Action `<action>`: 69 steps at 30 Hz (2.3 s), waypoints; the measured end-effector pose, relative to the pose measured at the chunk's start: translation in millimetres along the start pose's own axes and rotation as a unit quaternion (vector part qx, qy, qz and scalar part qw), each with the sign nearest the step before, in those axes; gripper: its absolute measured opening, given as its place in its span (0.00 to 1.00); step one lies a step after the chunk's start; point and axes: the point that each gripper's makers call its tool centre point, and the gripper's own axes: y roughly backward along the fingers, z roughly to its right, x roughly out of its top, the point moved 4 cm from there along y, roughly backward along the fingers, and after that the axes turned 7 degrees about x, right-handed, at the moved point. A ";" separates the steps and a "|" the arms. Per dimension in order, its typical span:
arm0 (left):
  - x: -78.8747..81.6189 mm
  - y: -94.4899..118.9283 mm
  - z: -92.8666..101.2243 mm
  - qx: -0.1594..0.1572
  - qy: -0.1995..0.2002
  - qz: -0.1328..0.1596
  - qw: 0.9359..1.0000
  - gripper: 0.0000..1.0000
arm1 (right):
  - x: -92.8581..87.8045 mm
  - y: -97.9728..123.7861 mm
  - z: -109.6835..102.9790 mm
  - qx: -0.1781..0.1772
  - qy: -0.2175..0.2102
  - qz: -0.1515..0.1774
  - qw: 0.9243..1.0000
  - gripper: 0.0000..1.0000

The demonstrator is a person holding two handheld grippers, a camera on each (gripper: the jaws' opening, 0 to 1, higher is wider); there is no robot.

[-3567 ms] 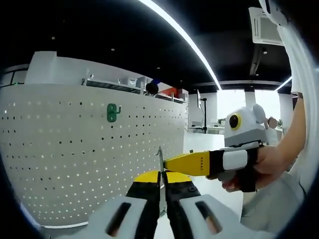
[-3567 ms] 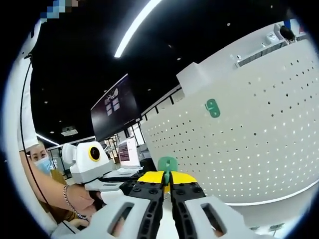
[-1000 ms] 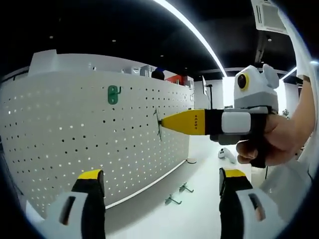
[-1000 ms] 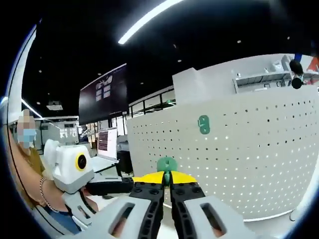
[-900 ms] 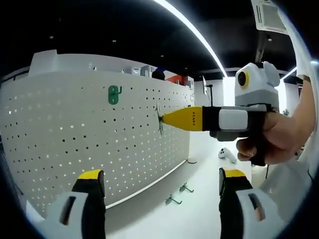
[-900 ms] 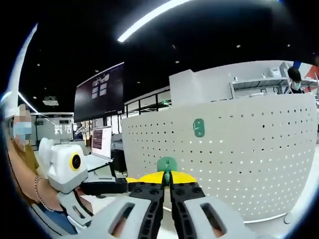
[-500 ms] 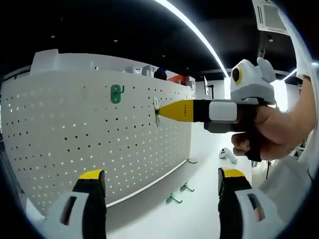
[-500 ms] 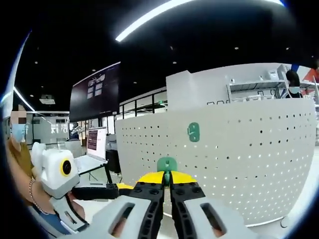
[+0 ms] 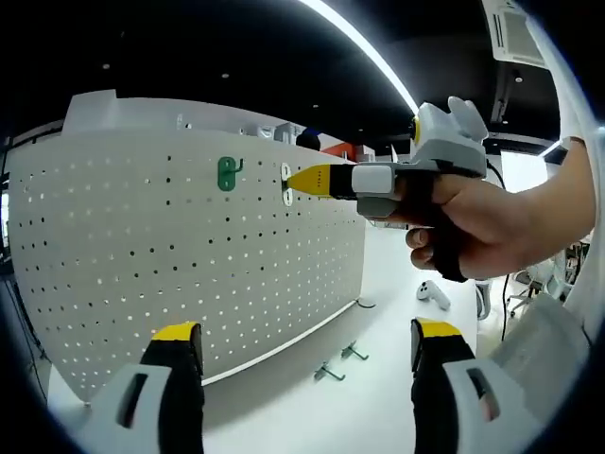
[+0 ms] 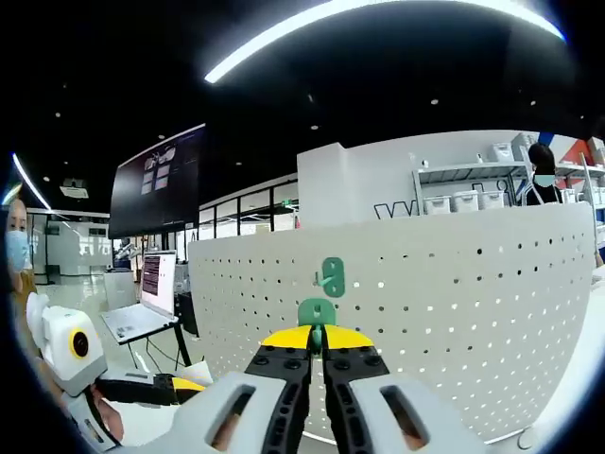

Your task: Insert the hook assembly into the mounting plate slot until the hook locks in place.

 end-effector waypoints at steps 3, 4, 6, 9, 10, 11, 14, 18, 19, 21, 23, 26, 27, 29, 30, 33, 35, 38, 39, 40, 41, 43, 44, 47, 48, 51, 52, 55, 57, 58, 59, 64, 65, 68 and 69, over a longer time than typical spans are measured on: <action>-4.0 3.6 0.6 0.003 0.008 -0.002 1.000 0.93 | 4.3 -3.9 6.5 -0.006 0.008 0.004 1.000 0.01; -5.1 4.2 0.5 0.003 0.010 -0.003 1.000 0.93 | 5.4 -4.9 8.2 -0.008 0.009 0.006 1.000 0.01; -6.0 5.5 0.4 0.004 0.010 -0.002 1.000 0.93 | 8.4 -7.8 12.6 -0.013 0.011 0.009 1.000 0.01; -6.2 7.6 -0.1 0.005 0.012 -0.002 1.000 0.93 | 13.4 -11.6 18.4 -0.020 0.017 0.015 1.000 0.01; -6.3 8.2 -0.1 0.006 0.012 -0.002 1.000 0.93 | 14.6 -12.7 20.3 -0.022 0.018 0.018 0.999 0.01; -6.6 8.6 -0.1 0.006 0.012 -0.002 1.000 0.93 | 15.6 -14.5 23.4 -0.027 0.019 0.020 0.999 0.01; -7.9 9.7 -0.6 0.008 0.014 -0.003 1.000 0.92 | 17.9 -19.0 29.4 -0.036 0.017 0.027 0.999 0.01; -9.2 10.4 0.8 0.006 0.016 -0.005 1.000 0.92 | 20.9 -24.8 37.7 -0.050 0.017 0.034 0.998 0.01; -9.6 10.5 1.1 0.006 0.016 -0.006 1.000 0.91 | 21.4 -26.2 38.8 -0.052 0.021 0.033 0.998 0.01; -9.6 10.8 1.8 0.006 0.016 -0.006 1.000 0.91 | 23.1 -29.1 40.3 -0.054 0.028 0.034 0.998 0.01; -10.1 11.0 2.2 0.005 0.017 -0.006 1.000 0.91 | 22.9 -31.3 40.8 -0.055 0.033 0.033 0.997 0.01; -10.3 11.5 2.4 0.005 0.017 -0.006 1.000 0.91 | 22.6 -33.4 42.0 -0.057 0.038 0.031 0.997 0.01; -10.4 11.7 2.3 0.006 0.017 -0.007 1.000 0.91 | 22.6 -34.2 42.8 -0.059 0.039 0.032 0.997 0.01; -9.2 12.2 2.6 0.005 0.020 -0.006 1.000 0.91 | 23.8 -35.0 45.4 -0.065 0.047 0.033 0.996 0.01; -9.0 12.4 2.4 0.004 0.021 -0.005 1.000 0.91 | 24.3 -35.7 47.0 -0.068 0.044 0.033 0.996 0.01; -10.0 12.6 2.0 0.005 0.018 -0.007 1.000 0.91 | 26.0 -39.3 50.4 -0.072 0.047 0.034 0.996 0.01; -11.1 12.8 2.0 0.005 0.020 -0.008 1.000 0.91 | 27.4 -40.8 53.0 -0.076 0.040 0.037 0.996 0.01; -14.3 13.4 2.8 0.005 0.018 -0.013 1.000 0.90 | 28.5 -44.6 53.0 -0.076 0.044 0.036 0.996 0.01; -15.3 14.0 3.4 0.004 0.019 -0.015 1.000 0.90 | 28.6 -45.7 52.9 -0.075 0.043 0.036 0.996 0.01; -15.5 14.5 3.8 0.005 0.019 -0.015 1.000 0.90 | 28.7 -46.9 52.8 -0.075 0.042 0.036 0.996 0.01; -16.2 15.1 4.1 0.005 0.020 -0.016 1.000 0.90 | 28.6 -48.0 52.9 -0.074 0.043 0.036 0.996 0.01; -17.3 16.0 3.7 0.006 0.020 -0.017 1.000 0.90 | 27.5 -49.9 53.1 -0.074 0.042 0.033 0.996 0.01; -17.5 16.4 3.7 0.007 0.021 -0.017 1.000 0.90 | 26.9 -50.4 53.7 -0.074 0.040 0.033 0.996 0.01; -18.6 17.3 2.7 0.008 0.021 -0.019 1.000 0.89 | 25.5 -51.5 54.4 -0.075 0.037 0.032 0.996 0.01; -18.8 17.4 2.3 0.009 0.021 -0.020 1.000 0.89 | 24.8 -51.9 54.4 -0.074 0.037 0.031 0.996 0.01; -19.2 17.8 1.0 0.010 0.022 -0.020 0.999 0.89 | 23.5 -53.0 56.1 -0.075 0.032 0.031 0.996 0.01; -19.3 17.9 0.5 0.011 0.022 -0.021 0.999 0.89 | 23.0 -53.5 56.8 -0.076 0.031 0.030 0.996 0.01; -20.2 17.6 0.7 0.009 0.022 -0.023 0.999 0.89 | 21.4 -55.4 56.2 -0.076 0.031 0.030 0.996 0.01; -21.4 17.3 0.2 0.009 0.020 -0.026 0.999 0.89 | 19.4 -56.2 56.0 -0.080 0.028 0.029 0.996 0.01; -21.2 17.5 -0.3 0.008 0.020 -0.026 0.999 0.88 | 19.1 -56.5 55.6 -0.081 0.028 0.029 0.996 0.01; -21.1 17.5 -0.6 0.008 0.020 -0.026 0.999 0.88 | 19.0 -56.8 55.2 -0.081 0.027 0.029 0.996 0.01; -22.3 18.2 -3.2 0.011 0.021 -0.028 0.999 0.88 | 16.6 -59.1 54.9 -0.095 0.031 0.024 0.995 0.01; -23.1 18.3 -3.1 0.011 0.021 -0.030 0.999 0.88 | 17.1 -59.5 54.2 -0.098 0.033 0.025 0.994 0.02; -24.0 18.4 -2.2 0.009 0.022 -0.032 0.999 0.87 | 16.7 -60.6 53.5 -0.112 0.035 0.023 0.993 0.02; -23.9 18.5 -1.9 0.009 0.022 -0.032 0.999 0.87 | 16.6 -60.6 53.3 -0.116 0.034 0.024 0.992 0.02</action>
